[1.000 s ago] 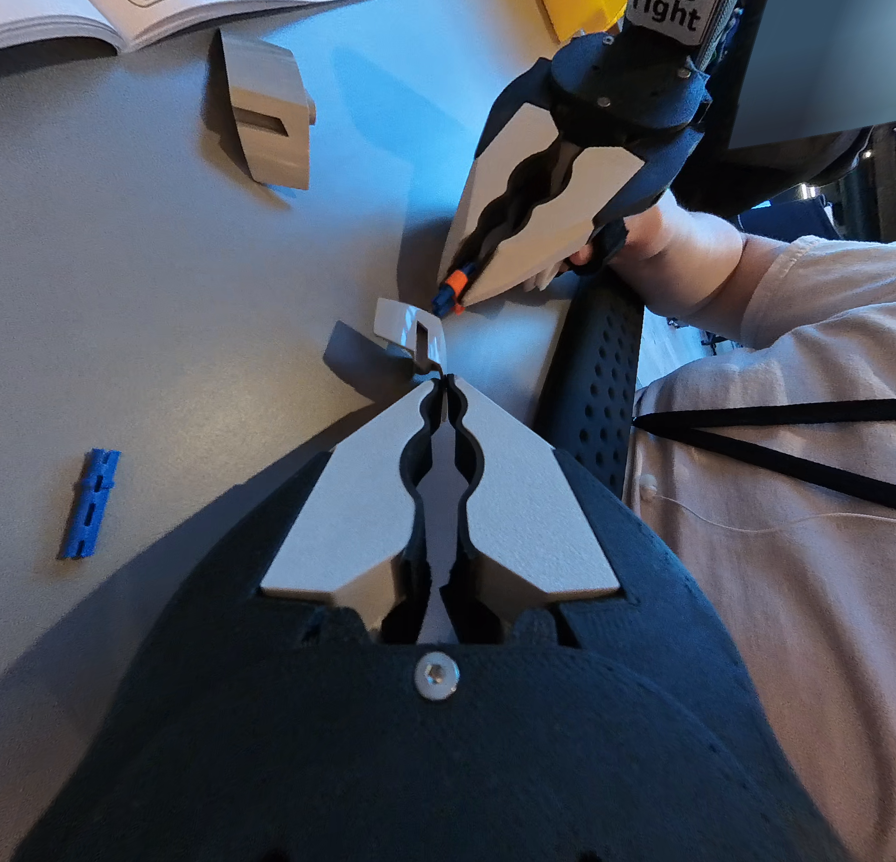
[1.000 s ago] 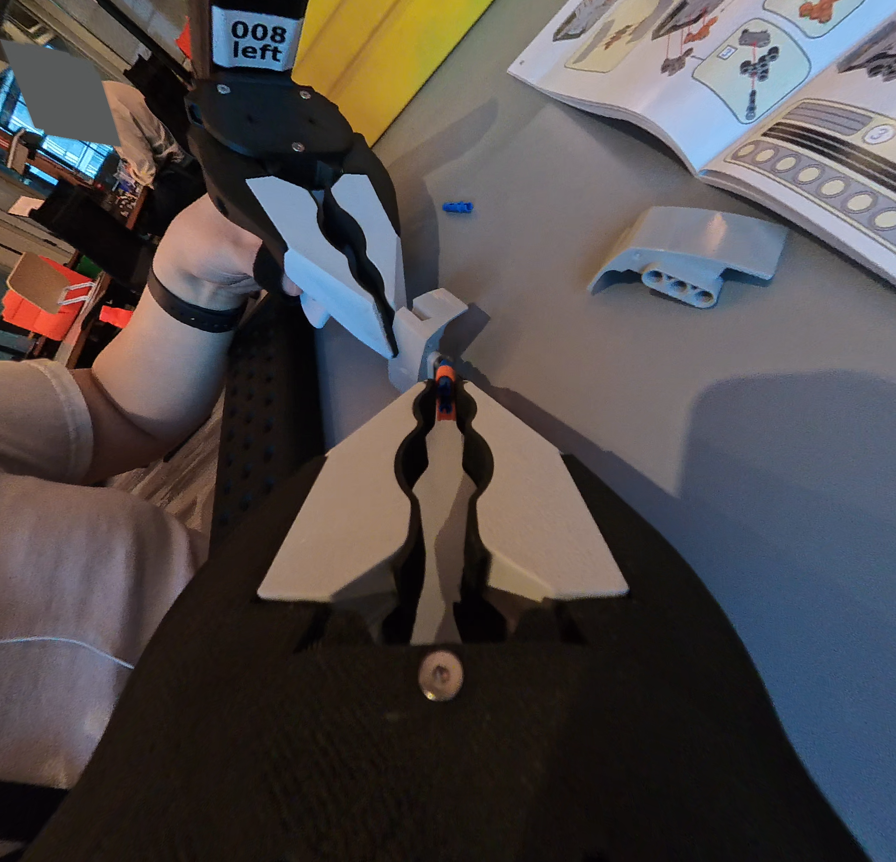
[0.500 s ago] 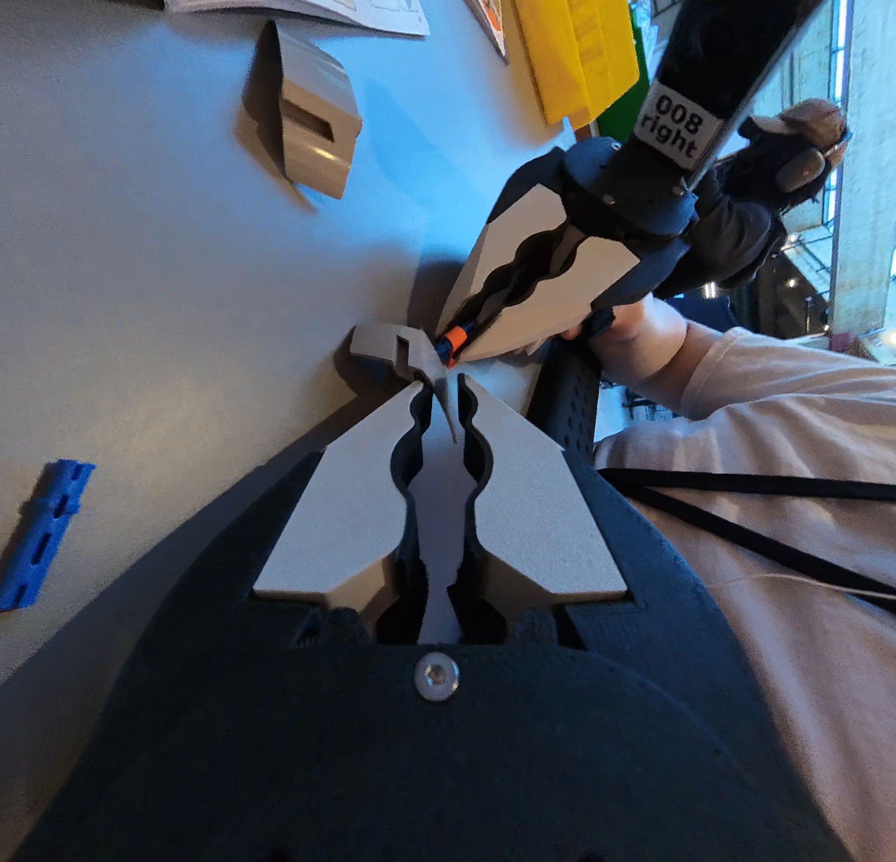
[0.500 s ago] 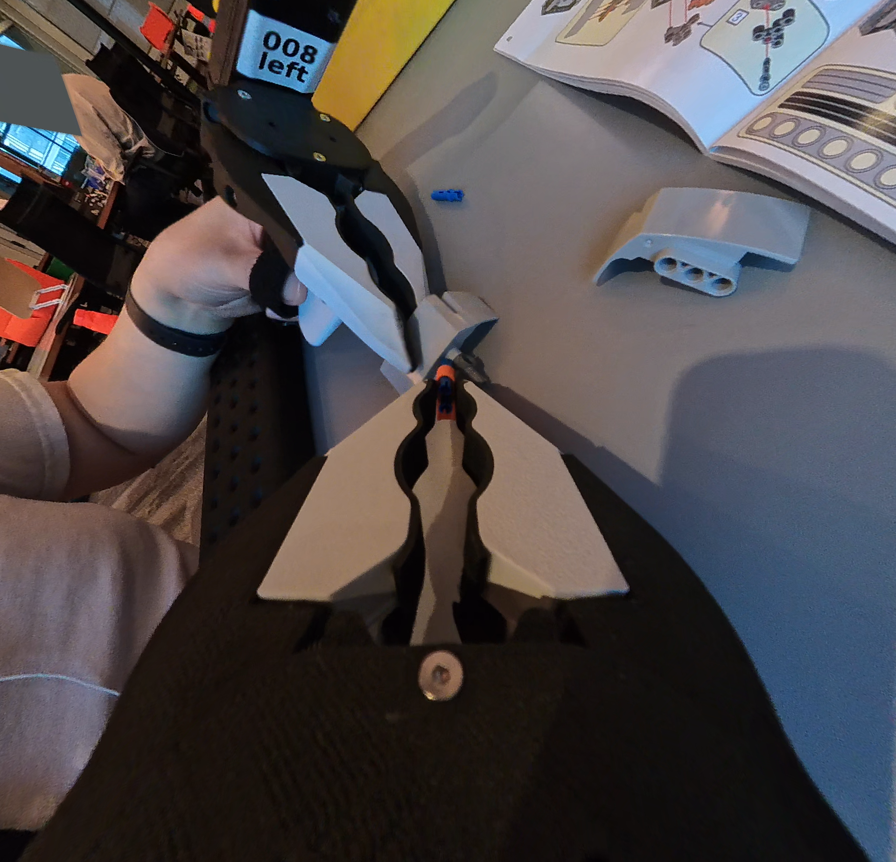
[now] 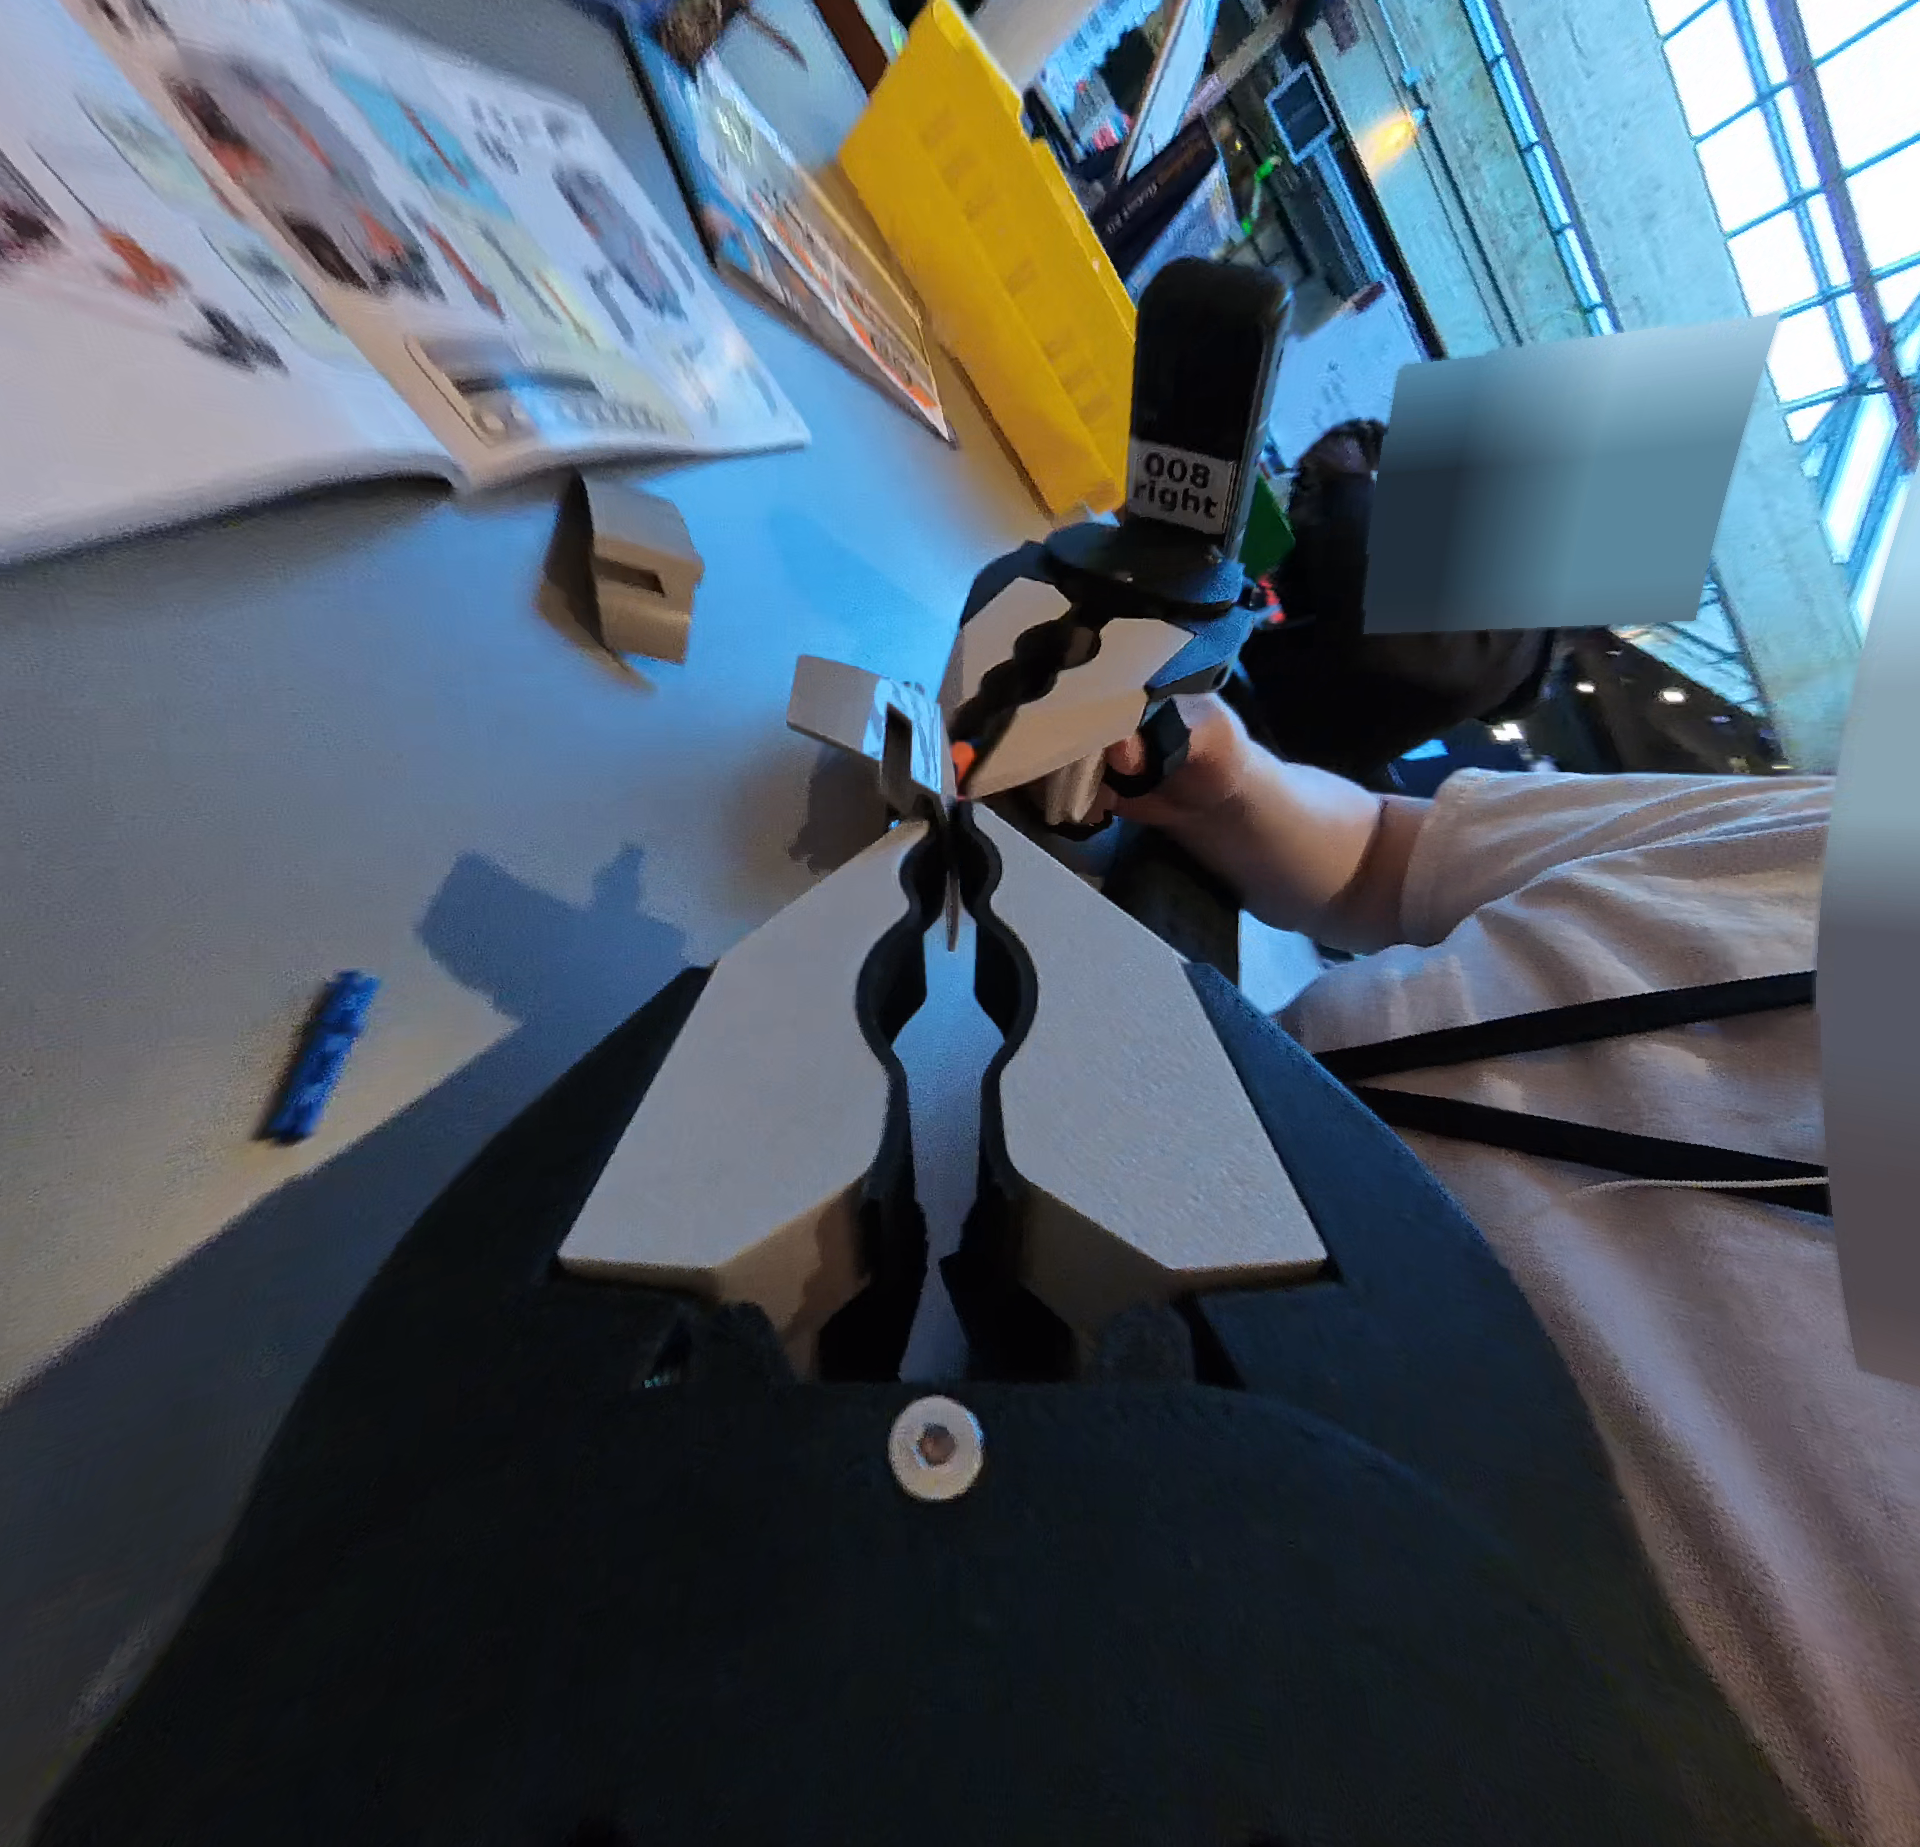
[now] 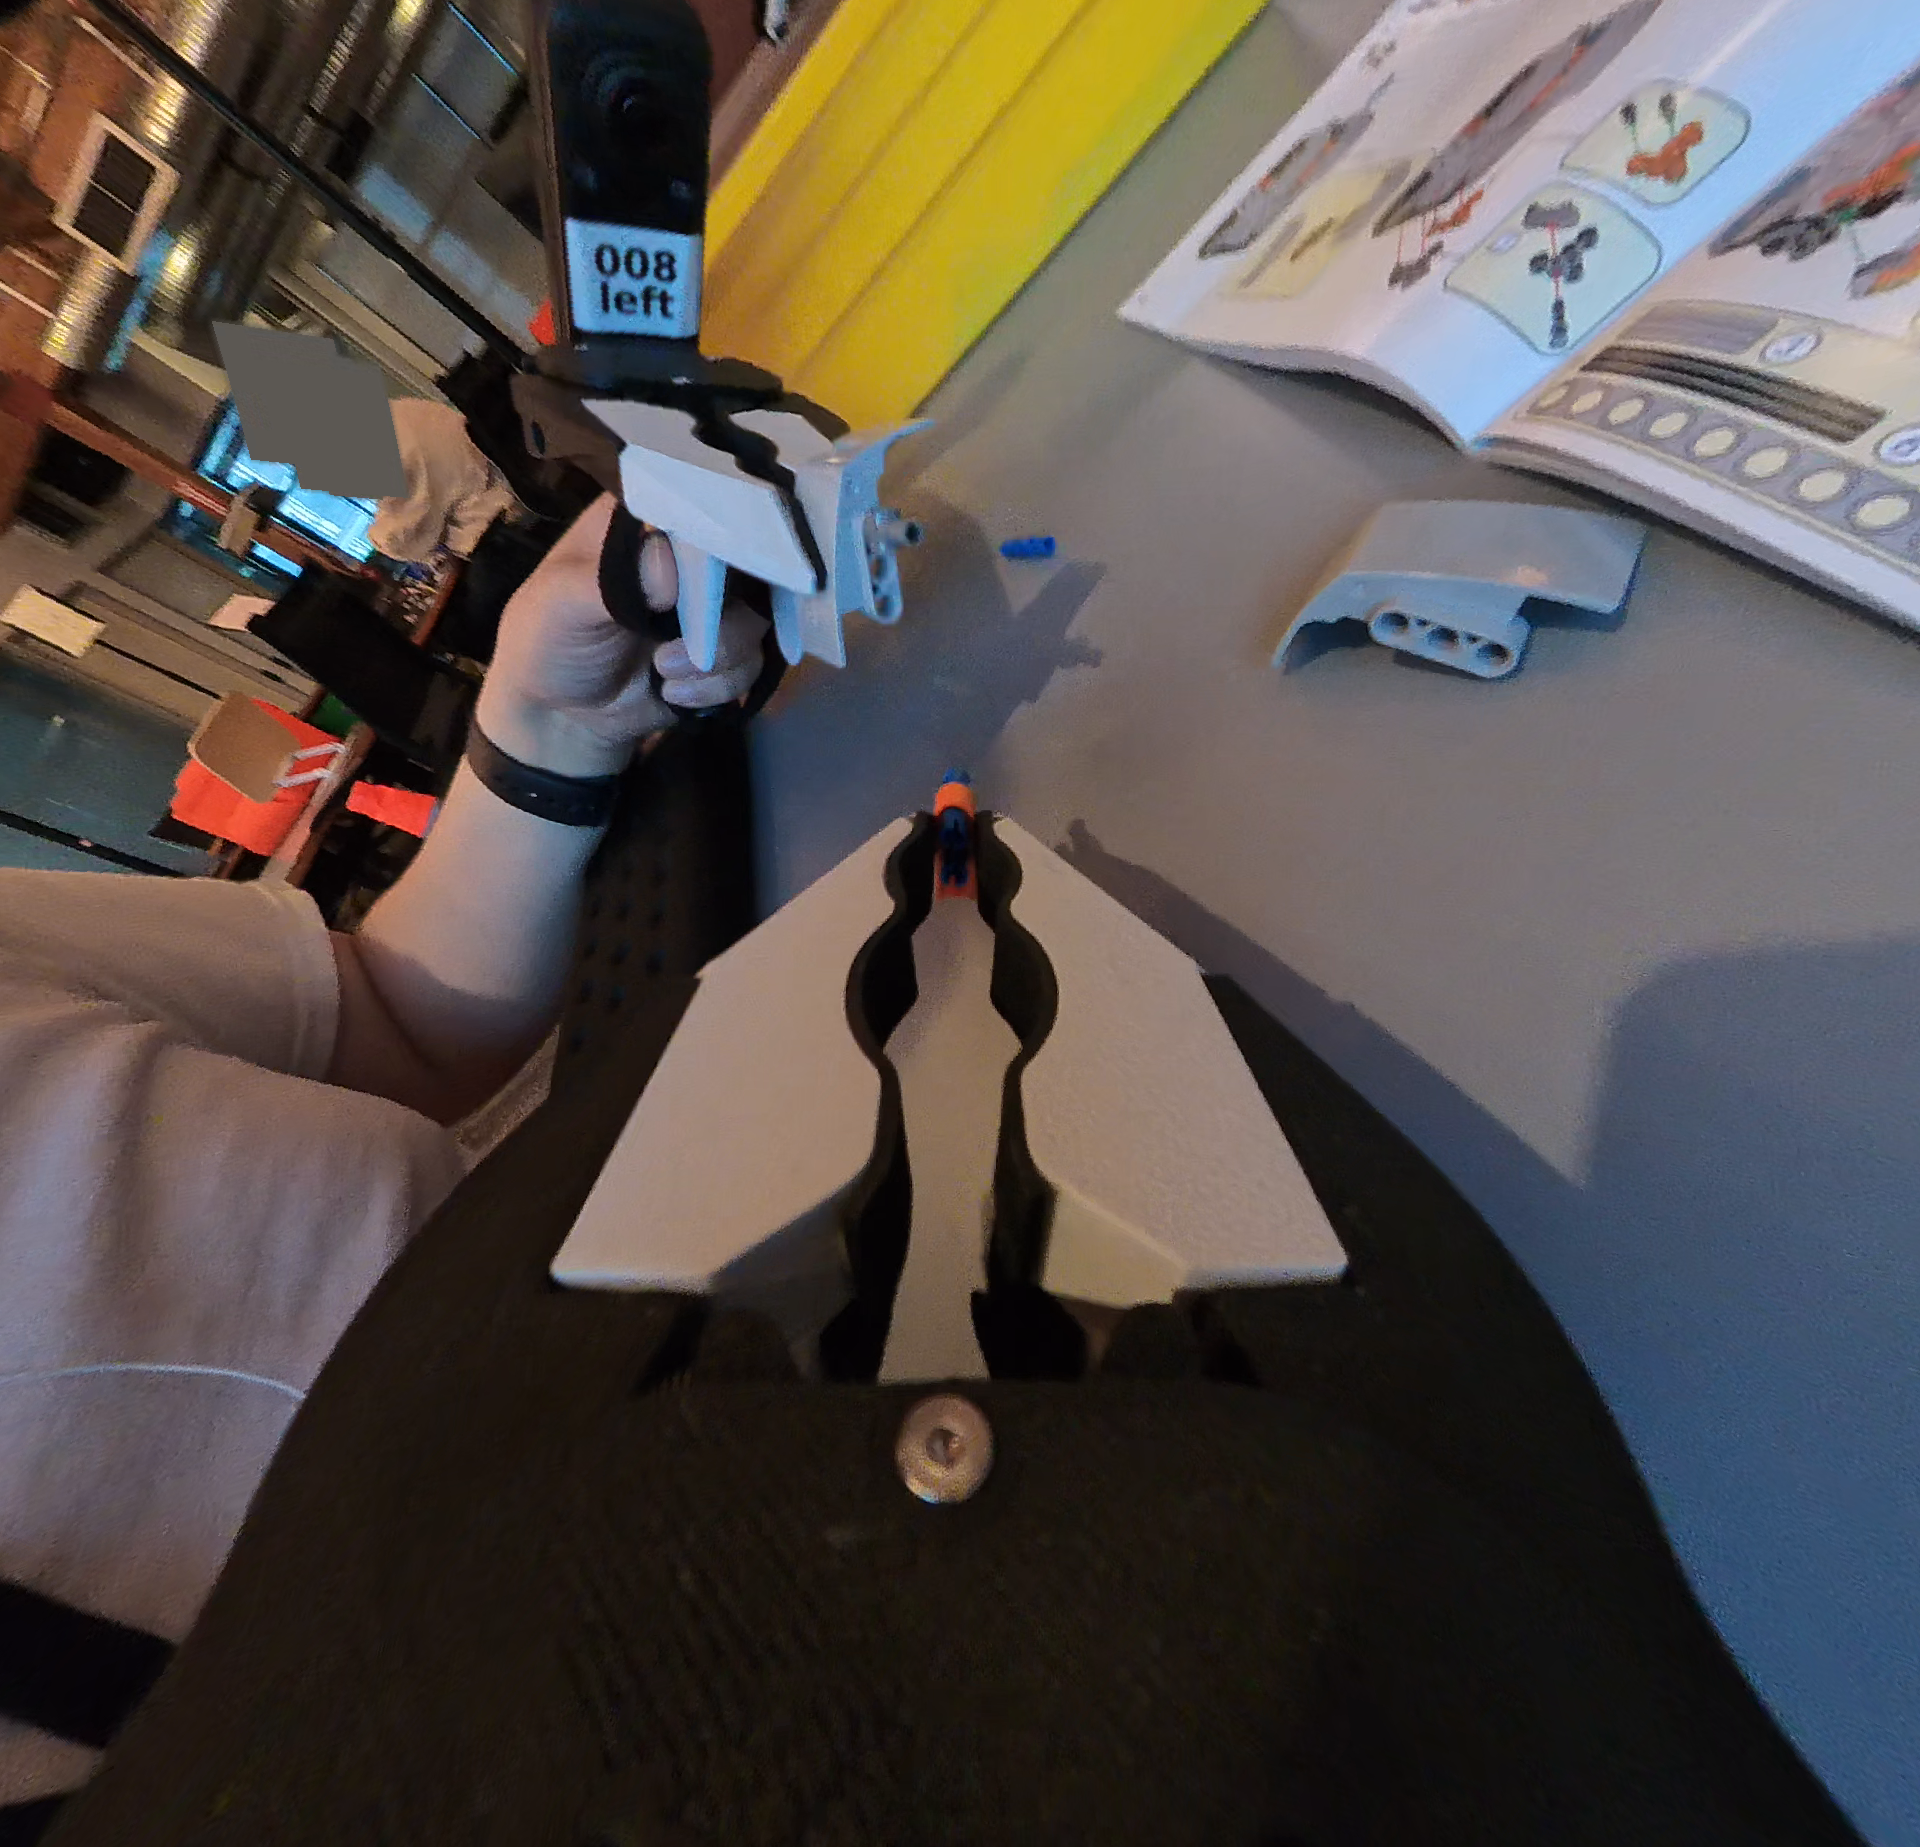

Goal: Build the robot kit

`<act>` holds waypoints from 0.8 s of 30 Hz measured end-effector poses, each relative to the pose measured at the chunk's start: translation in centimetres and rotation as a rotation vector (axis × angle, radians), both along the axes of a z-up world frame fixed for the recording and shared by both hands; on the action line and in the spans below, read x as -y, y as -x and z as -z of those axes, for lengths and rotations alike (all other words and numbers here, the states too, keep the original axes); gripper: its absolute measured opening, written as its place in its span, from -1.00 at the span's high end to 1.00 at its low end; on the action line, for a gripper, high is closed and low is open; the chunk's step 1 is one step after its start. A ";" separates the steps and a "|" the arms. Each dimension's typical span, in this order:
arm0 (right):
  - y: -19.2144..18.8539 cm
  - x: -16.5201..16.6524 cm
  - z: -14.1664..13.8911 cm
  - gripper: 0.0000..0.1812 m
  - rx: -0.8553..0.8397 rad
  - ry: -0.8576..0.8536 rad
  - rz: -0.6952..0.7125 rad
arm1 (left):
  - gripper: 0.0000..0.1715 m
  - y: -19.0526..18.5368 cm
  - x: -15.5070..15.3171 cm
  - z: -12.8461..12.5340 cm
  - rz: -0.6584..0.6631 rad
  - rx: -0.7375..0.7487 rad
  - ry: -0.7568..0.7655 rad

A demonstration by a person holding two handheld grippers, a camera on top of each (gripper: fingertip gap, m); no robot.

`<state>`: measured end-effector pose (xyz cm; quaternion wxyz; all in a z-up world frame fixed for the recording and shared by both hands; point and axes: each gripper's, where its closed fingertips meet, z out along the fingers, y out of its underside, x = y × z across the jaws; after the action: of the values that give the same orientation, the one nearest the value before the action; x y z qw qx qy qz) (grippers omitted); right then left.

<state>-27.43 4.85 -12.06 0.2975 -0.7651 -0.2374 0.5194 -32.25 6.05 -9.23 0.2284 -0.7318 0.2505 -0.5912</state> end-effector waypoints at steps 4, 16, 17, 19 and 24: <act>-0.6 -0.8 -0.4 0.94 -0.024 -0.024 0.015 | 1.00 2.5 -1.2 -2.3 -0.062 -0.039 -0.140; 0.1 -0.3 -0.8 0.94 -0.042 -0.058 -0.037 | 1.00 5.5 -10.0 -9.8 -0.021 -0.113 -0.519; 0.1 -0.3 -0.8 0.94 -0.048 -0.054 -0.039 | 1.00 5.1 -10.7 -9.9 -0.002 -0.122 -0.537; 0.1 -0.3 -1.0 0.94 -0.062 -0.048 -0.043 | 1.00 4.3 -12.0 -10.1 0.039 -0.159 -0.559; 0.1 -0.2 -1.1 0.94 -0.072 -0.047 -0.050 | 1.00 3.5 -15.0 -11.5 0.060 -0.153 -0.585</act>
<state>-27.51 5.08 -10.97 0.3106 -0.7324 -0.2577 0.5483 -35.71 21.01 2.24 0.3924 -0.6697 0.4478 -0.4438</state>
